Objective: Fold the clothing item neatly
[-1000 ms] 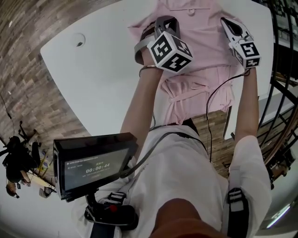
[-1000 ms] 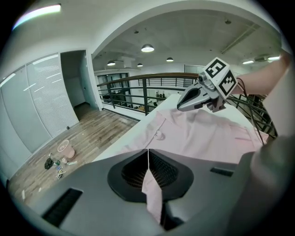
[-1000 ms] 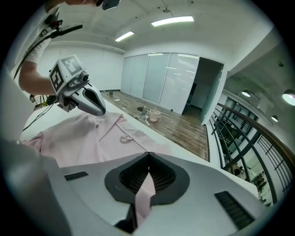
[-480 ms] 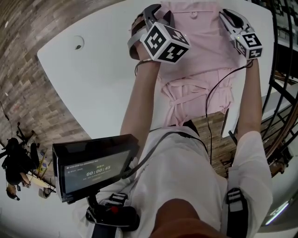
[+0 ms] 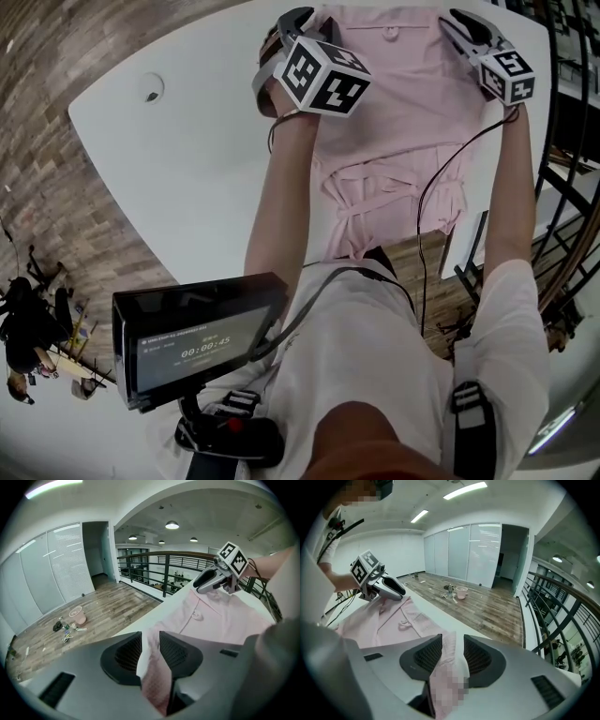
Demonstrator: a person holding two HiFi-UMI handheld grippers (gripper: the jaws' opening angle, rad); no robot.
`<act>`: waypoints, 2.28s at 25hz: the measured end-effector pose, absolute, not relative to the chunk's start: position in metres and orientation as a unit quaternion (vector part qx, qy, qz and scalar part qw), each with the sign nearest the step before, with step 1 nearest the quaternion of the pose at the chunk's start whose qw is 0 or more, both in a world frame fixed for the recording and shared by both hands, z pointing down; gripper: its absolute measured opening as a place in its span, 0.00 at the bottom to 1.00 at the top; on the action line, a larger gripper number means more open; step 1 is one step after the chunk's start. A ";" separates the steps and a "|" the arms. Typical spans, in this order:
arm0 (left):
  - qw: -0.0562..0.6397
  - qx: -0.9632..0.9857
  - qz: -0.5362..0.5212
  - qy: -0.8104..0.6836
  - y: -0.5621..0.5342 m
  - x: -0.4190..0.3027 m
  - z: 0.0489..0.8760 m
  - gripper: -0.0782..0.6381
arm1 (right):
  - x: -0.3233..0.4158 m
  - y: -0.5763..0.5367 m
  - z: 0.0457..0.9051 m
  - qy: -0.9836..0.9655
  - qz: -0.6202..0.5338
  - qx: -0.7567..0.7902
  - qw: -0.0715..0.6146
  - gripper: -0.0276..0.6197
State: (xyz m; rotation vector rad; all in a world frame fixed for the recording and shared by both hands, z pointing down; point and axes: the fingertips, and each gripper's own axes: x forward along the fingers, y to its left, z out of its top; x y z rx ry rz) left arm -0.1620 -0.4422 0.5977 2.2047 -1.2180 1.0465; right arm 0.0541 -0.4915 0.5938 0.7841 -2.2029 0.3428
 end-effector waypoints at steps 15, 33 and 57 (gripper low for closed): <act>0.186 0.807 0.364 -0.426 -0.436 -0.155 0.588 0.15 | 0.043 -0.486 0.582 -0.873 0.099 0.270 0.394 0.09; 0.005 0.838 0.385 -0.386 -0.355 -0.126 0.546 0.15 | 0.082 -0.397 0.542 -0.878 0.031 0.285 0.383 0.08; 0.091 0.882 0.331 -0.323 -0.351 -0.108 0.548 0.21 | 0.092 -0.389 0.548 -0.841 0.101 0.431 0.311 0.10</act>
